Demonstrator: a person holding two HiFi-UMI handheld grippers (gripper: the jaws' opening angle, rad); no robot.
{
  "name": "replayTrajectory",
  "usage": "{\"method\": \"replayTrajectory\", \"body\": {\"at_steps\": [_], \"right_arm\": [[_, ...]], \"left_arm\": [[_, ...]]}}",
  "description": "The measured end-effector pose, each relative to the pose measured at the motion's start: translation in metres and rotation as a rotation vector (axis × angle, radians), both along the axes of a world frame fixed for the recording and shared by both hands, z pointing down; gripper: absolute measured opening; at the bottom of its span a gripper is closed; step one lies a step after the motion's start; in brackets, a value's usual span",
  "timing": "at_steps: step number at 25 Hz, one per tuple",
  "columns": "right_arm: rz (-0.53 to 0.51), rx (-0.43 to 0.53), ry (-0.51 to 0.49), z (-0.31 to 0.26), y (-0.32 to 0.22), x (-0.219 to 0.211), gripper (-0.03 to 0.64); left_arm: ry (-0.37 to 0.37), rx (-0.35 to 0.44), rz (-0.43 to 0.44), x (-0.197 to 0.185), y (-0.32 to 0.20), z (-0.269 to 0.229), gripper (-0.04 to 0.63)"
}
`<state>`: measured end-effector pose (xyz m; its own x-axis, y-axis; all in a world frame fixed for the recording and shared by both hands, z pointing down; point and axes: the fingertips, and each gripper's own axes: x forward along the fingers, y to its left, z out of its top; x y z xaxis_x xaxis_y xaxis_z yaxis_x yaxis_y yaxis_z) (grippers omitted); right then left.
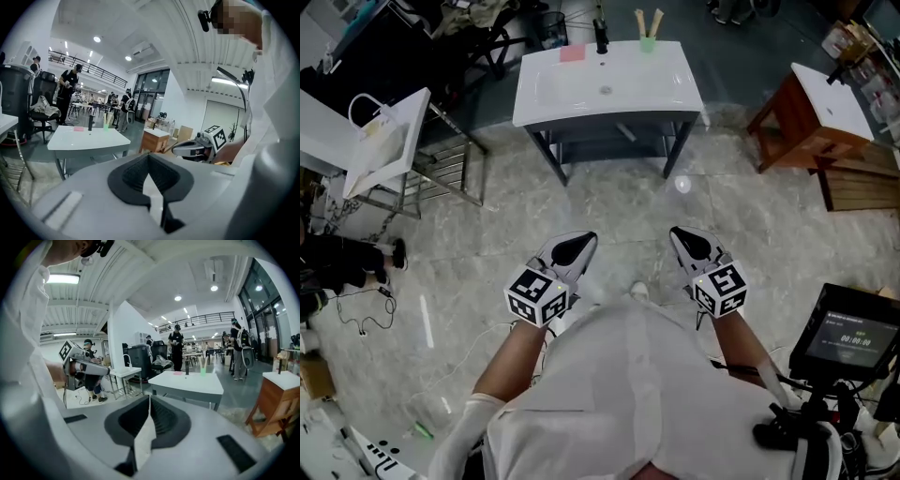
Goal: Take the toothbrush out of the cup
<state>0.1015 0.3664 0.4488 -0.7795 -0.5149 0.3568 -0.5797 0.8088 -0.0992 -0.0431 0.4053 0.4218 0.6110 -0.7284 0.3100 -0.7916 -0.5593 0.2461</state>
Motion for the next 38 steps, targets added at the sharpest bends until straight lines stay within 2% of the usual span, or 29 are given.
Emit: {"method": "replayTrajectory", "body": {"at_steps": [6,8,12,17,22,26,31,34,38], "right_arm": [[0.003,0.002,-0.025,0.002,-0.04,0.028,0.012],[-0.005,0.0,-0.029,0.006,-0.044,0.036,0.078],[0.0,0.019,-0.038,0.008,-0.07,0.038,0.087],[0.032,-0.013,-0.029,0.018,-0.106,0.034,0.087],[0.077,-0.048,0.002,0.031,-0.157,0.027,0.087],[0.112,-0.027,0.004,0.019,-0.219,0.005,0.087],[0.167,-0.017,-0.015,0.011,-0.288,-0.02,0.086],[0.194,0.005,-0.03,0.003,-0.322,-0.03,0.082],[0.217,0.013,-0.035,-0.004,-0.348,-0.031,0.081]], "left_arm": [[-0.015,0.02,0.009,0.042,-0.046,-0.003,0.006],[-0.013,0.013,0.003,0.052,-0.053,0.002,0.006],[-0.02,0.027,0.01,0.055,-0.084,-0.001,0.008],[-0.014,0.008,0.04,0.049,-0.125,0.009,0.008],[0.013,0.017,0.074,0.042,-0.191,0.017,0.008],[0.007,0.047,0.116,0.025,-0.254,0.004,0.008],[0.015,0.035,0.151,-0.002,-0.315,0.007,0.006],[0.026,0.039,0.175,-0.014,-0.34,0.005,0.006],[0.033,0.021,0.193,-0.015,-0.347,0.006,0.006]]}}
